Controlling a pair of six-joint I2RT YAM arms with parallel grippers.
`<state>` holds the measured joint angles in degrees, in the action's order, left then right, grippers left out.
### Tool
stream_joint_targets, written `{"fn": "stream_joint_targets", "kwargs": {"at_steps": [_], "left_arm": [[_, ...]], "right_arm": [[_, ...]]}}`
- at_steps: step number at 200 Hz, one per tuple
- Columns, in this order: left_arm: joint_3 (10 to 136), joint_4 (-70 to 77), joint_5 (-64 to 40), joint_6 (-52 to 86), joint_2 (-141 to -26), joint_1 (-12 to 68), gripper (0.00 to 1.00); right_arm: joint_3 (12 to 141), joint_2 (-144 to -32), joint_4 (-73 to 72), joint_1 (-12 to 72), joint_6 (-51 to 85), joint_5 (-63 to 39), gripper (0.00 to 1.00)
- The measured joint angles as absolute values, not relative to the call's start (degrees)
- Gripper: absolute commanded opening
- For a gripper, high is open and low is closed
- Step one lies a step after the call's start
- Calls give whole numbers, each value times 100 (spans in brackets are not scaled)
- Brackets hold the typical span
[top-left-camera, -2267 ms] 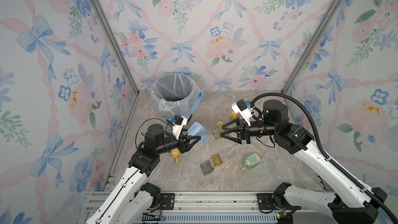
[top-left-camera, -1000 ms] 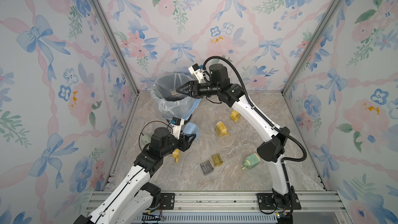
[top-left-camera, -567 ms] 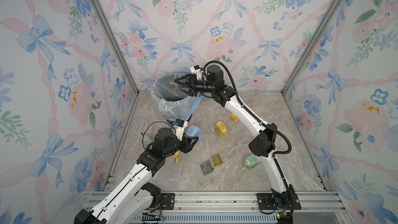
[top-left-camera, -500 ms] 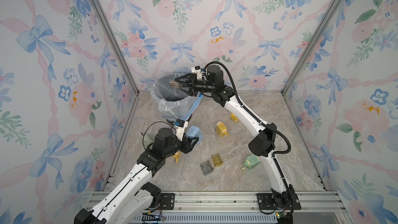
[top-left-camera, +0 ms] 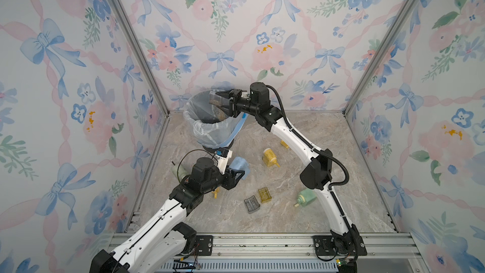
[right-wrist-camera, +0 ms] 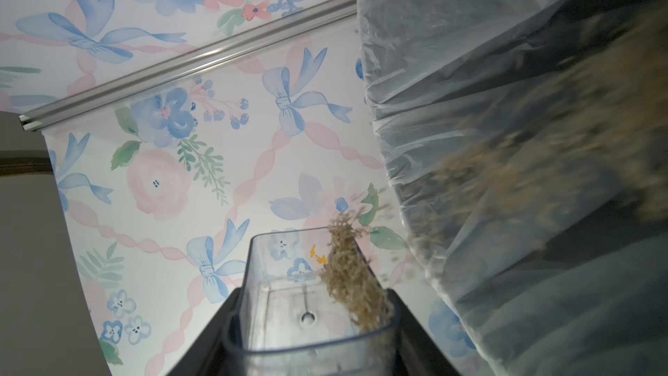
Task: Take out the pencil sharpener tray and clean the shavings
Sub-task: Pour the shavings into the trash bin.
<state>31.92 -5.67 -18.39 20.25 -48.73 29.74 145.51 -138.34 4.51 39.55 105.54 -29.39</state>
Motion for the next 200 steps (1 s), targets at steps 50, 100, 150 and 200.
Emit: {"fn": "stream_joint_targets", "kwargs": {"at_steps": [50, 100, 150, 200], "left_arm": [[3192, -567, -1796, 2023, -5218, 2978, 0], [3192, -569, -1623, 2056, -5253, 3004, 0], [3192, -569, -1107, 2285, -5148, 3208, 0], [3192, -567, -211, 2502, -5242, 3417, 0]], "right_arm": [[14370, -13979, -633, 4145, 11603, -2237, 32], [14040, -13979, -1649, 4626, 11898, -1214, 33], [13375, -13773, -2364, 4847, 11959, -565, 33], [12748, -13590, -2689, 4807, 11959, -471, 33]]}}
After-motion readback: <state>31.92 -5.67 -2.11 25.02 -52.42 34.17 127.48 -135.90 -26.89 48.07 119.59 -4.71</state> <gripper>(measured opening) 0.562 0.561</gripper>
